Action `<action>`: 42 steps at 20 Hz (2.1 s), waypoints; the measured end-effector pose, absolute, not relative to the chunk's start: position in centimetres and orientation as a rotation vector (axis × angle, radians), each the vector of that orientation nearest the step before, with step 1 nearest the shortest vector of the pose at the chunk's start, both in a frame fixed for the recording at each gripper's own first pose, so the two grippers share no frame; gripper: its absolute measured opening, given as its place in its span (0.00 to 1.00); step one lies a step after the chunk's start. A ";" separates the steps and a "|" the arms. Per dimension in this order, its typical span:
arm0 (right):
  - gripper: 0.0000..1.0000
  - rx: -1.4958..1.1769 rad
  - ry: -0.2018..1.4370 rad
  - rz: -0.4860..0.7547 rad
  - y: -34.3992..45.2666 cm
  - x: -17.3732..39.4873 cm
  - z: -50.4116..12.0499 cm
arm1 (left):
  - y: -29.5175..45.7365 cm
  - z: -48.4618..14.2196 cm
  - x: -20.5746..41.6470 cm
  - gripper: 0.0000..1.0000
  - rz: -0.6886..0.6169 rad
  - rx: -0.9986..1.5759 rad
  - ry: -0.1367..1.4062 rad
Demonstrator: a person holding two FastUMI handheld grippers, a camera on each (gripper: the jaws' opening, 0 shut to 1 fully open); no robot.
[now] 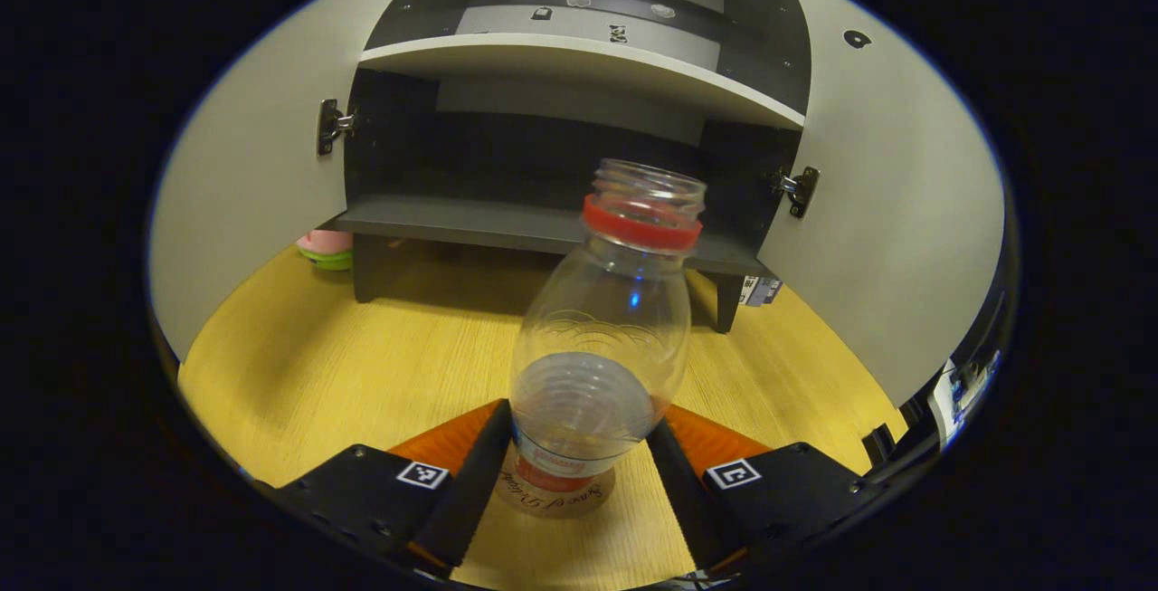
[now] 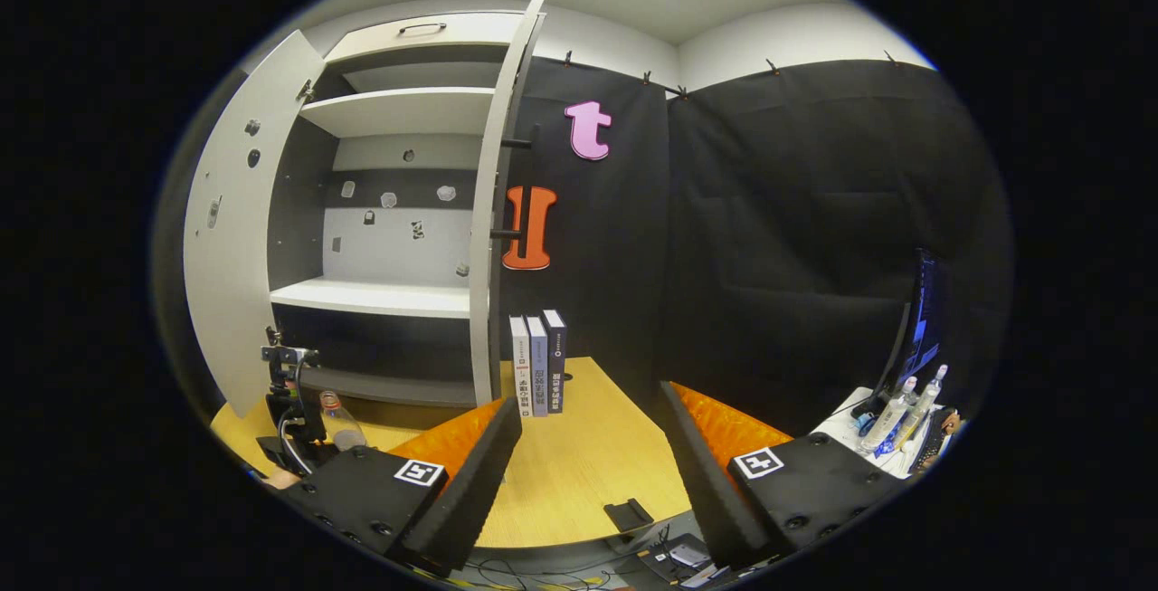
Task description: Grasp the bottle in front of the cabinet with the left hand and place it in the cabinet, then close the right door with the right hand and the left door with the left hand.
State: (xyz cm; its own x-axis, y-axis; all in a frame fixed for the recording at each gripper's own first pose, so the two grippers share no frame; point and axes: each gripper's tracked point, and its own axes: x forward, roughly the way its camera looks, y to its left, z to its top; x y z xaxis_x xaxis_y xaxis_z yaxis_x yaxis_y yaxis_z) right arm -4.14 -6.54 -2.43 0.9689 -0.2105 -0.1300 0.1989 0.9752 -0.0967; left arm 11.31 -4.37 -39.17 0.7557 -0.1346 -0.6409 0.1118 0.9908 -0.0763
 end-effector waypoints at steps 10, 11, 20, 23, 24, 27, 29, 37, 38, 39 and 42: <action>1.00 -0.060 0.135 -0.184 -5.8 -3.1 -2.8 | -3.9 -32.4 11.7 0.78 -0.197 0.006 0.661; 1.00 -0.059 0.137 -0.177 -5.6 -2.9 -2.9 | -3.7 -31.4 11.8 0.78 -0.195 0.000 0.658; 1.00 -0.042 0.136 -0.125 -3.8 -1.9 -3.5 | -3.0 -19.2 13.5 0.77 -0.224 -0.096 0.586; 1.00 -0.024 0.141 -0.115 -3.6 -1.6 -4.0 | -3.6 -15.4 14.4 0.77 -0.256 -0.094 0.546; 1.00 -0.017 0.142 -0.114 -3.7 -1.6 -4.1 | -3.8 -14.2 14.8 0.77 -0.265 -0.089 0.533; 1.00 -0.001 0.135 -0.111 -3.9 -1.3 -4.0 | -3.9 -11.3 16.7 0.77 -0.281 -0.056 0.493; 1.00 0.003 0.132 -0.116 -4.2 -1.1 -4.1 | -3.6 -9.5 18.5 0.77 -0.277 -0.005 0.459; 1.00 0.037 0.150 -0.169 -6.7 -1.1 -5.3 | -4.7 -7.2 26.5 0.77 -0.287 0.028 0.440; 1.00 0.039 0.153 -0.180 -7.1 -1.0 -5.5 | -4.8 -7.2 27.4 0.77 -0.286 0.039 0.442; 1.00 0.038 0.154 -0.194 -7.6 -1.0 -5.5 | -4.8 -7.3 28.3 0.77 -0.282 0.054 0.444; 1.00 0.042 0.159 -0.236 -9.2 -1.4 -5.8 | -5.0 -7.4 30.7 0.77 -0.270 0.086 0.446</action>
State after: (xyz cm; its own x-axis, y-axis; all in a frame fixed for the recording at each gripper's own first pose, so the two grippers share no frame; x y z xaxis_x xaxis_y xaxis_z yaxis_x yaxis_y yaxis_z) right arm -1.35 -9.18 -5.77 0.9597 -0.2298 -0.1621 0.2364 0.9714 0.0226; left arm 30.72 -4.97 -7.41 0.8672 -0.2391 -0.4369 0.2765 0.9607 0.0230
